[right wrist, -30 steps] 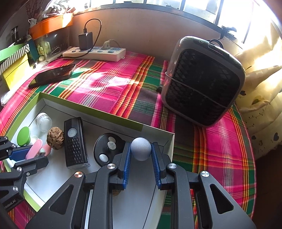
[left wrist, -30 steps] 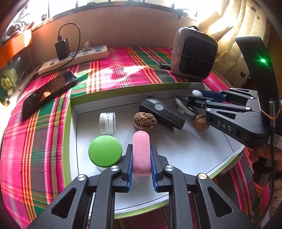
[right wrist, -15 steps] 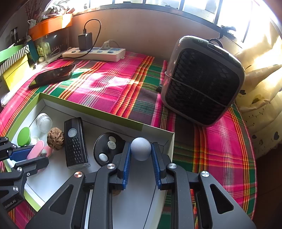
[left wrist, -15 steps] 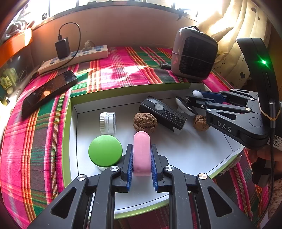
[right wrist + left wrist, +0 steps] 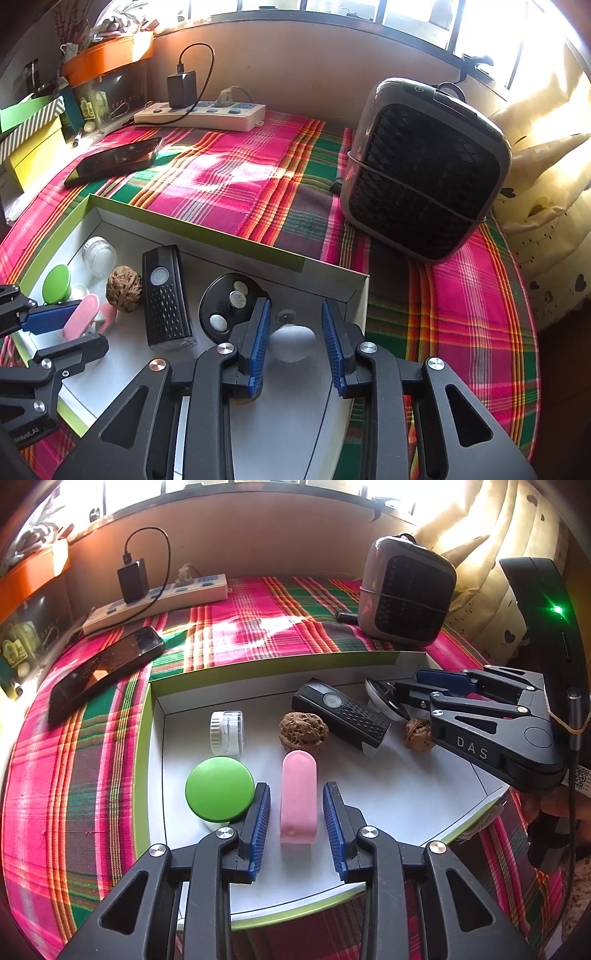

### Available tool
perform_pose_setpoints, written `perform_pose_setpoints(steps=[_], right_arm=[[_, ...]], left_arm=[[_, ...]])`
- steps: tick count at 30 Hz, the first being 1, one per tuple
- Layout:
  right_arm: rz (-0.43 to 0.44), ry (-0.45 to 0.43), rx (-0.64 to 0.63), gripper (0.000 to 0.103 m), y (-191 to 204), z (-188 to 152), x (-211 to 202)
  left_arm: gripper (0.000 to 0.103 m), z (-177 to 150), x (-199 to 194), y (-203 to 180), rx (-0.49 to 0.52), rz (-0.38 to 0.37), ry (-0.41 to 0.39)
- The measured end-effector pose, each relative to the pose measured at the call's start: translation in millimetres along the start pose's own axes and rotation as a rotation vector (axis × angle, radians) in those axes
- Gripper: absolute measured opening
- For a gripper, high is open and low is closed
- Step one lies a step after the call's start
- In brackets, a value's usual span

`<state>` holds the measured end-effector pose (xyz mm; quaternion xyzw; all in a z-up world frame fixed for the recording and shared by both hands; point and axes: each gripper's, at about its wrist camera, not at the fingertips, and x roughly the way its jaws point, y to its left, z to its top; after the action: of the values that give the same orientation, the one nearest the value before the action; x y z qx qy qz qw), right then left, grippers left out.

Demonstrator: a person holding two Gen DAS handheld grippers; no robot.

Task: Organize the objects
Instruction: 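Open both tools to release the clip and ball into the tray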

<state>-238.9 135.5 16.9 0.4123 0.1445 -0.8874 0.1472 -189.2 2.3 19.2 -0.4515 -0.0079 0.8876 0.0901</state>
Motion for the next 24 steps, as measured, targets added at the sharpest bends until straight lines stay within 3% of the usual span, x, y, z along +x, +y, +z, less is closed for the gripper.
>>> perform_pose_setpoints(steps=[24], right_arm=[[0.009, -0.045, 0.058, 0.036, -2.7, -7.6, -24.2]], left_arm=[[0.034, -3.8, -20.4, -4.3, 0.020, 0.019, -0.044]])
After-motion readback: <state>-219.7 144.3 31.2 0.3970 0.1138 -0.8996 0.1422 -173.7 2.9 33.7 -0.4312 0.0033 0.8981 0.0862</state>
